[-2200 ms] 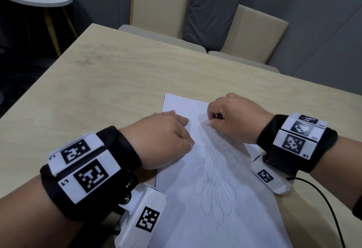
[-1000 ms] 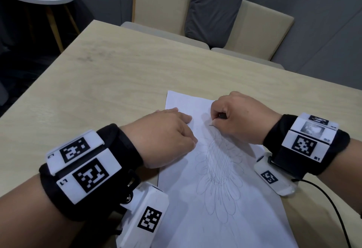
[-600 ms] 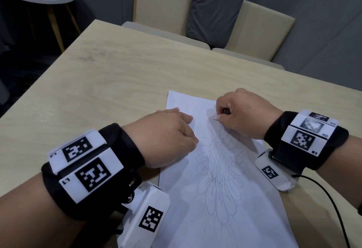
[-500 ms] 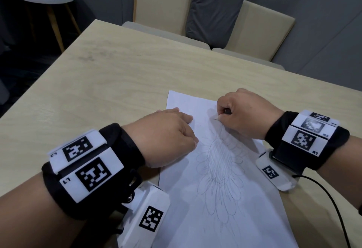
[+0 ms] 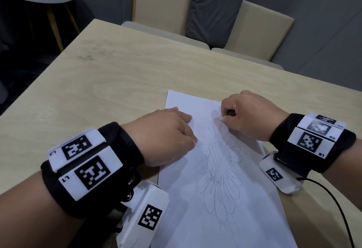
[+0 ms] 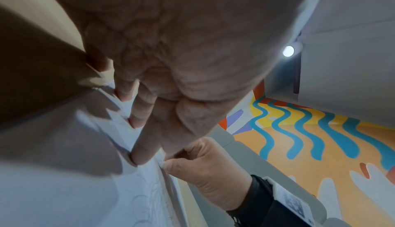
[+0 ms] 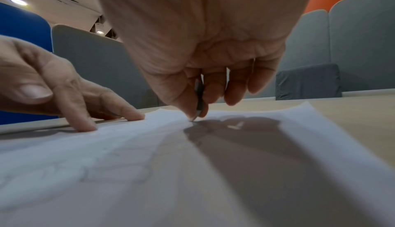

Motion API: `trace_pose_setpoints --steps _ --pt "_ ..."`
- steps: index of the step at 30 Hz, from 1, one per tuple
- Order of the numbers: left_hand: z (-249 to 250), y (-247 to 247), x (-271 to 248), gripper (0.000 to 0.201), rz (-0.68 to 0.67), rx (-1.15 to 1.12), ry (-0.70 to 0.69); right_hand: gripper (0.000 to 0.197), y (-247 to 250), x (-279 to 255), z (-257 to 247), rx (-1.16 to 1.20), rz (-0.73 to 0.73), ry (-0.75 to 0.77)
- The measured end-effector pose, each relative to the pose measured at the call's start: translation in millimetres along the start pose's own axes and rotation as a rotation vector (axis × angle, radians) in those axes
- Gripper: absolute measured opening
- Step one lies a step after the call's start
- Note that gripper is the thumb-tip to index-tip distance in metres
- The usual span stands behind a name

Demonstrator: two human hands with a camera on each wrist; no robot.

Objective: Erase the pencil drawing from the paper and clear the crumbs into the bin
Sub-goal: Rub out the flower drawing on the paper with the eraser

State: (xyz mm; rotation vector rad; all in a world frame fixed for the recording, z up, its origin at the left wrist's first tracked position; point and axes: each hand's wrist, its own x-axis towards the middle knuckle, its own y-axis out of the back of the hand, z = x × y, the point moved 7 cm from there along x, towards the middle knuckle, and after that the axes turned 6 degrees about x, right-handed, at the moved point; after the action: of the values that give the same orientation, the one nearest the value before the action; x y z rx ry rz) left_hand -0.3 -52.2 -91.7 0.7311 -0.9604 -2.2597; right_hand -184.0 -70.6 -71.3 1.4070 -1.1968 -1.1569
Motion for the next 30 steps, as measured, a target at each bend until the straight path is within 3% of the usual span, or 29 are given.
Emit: trace_pose_setpoints --steps 14,23,30 --pt "0 0 0 0.028 -0.003 -0.002 0.0 0.014 -7 -24 -7 0.025 -0.074 0.022" --pt "-1 -1 0 0.028 -0.006 0.01 0.008 0.016 -3 -4 7 0.057 0.034 -0.062" --pt "-2 -1 2 0.03 -0.005 0.008 0.011 0.014 -8 -23 -7 0.026 -0.045 0.005"
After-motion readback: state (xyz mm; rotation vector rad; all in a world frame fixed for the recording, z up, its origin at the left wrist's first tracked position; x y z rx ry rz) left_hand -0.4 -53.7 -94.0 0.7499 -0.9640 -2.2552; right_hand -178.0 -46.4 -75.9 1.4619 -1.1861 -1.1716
